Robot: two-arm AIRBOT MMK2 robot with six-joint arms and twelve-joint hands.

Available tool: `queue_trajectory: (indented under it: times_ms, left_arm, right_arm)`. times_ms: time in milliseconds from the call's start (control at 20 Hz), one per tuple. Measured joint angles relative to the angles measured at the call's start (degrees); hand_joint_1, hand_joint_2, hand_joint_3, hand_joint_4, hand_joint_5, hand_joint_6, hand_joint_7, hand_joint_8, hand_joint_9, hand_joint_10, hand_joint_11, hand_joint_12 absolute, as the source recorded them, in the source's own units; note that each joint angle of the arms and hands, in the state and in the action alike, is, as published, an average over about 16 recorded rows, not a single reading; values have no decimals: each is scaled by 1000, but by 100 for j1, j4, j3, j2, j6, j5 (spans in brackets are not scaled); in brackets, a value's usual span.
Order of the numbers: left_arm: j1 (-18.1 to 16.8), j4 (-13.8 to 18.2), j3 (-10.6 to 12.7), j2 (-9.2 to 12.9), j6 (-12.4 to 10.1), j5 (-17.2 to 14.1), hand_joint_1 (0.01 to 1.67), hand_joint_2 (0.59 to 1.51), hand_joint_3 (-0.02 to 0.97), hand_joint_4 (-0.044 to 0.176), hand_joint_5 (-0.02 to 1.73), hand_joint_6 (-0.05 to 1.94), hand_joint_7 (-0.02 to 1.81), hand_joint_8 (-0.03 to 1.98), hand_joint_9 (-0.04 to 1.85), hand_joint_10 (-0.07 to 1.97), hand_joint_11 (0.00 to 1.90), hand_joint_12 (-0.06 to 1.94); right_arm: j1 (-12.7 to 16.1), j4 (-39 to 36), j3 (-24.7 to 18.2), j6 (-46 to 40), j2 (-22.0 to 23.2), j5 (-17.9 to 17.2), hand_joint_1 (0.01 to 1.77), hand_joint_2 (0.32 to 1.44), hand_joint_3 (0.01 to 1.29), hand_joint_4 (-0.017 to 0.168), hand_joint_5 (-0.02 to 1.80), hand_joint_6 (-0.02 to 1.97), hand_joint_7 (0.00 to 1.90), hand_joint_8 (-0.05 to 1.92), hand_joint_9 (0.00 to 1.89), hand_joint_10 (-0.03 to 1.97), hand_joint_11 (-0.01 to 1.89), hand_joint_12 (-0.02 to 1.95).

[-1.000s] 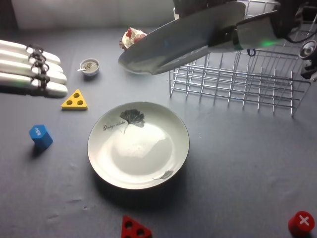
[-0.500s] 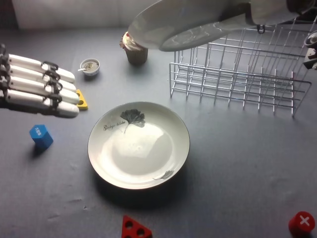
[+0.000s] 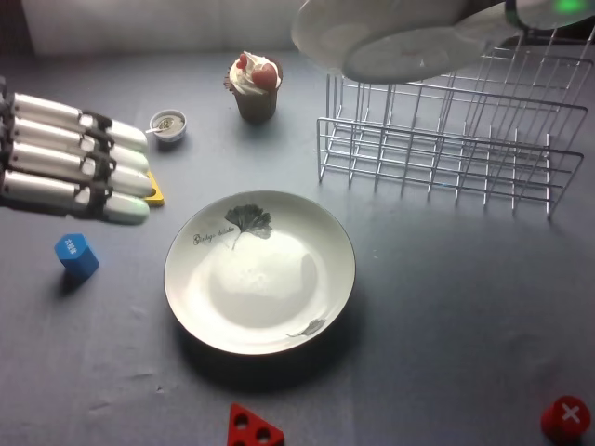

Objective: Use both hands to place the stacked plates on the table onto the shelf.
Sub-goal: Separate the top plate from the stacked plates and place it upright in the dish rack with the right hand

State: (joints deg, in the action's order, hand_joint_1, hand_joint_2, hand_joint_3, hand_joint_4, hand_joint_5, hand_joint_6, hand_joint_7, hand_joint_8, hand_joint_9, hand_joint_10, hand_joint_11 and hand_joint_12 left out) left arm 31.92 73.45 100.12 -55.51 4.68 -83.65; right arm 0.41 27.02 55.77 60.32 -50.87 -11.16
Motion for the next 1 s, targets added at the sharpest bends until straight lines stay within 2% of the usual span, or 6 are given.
queue_trajectory:
  times_ms: [350, 1000]
  left_arm:
    - [-60, 209, -73, -82, 212, 42, 32, 929, 17, -2, 91, 20, 136, -4, 152, 19, 140, 18]
    - [-161, 432, -238, -257, 283, 659, 54, 926, 17, -1, 71, 20, 109, -4, 118, 20, 112, 19]
  right_arm:
    - [20, 541, 334, -220, 17, 292, 1482, 930, 12, -8, 977, 816, 1169, 425, 1276, 443, 1024, 1260]
    - [128, 1142, 952, -350, -91, 740, 1492, 945, 12, -8, 934, 852, 1134, 461, 1227, 519, 999, 1314]
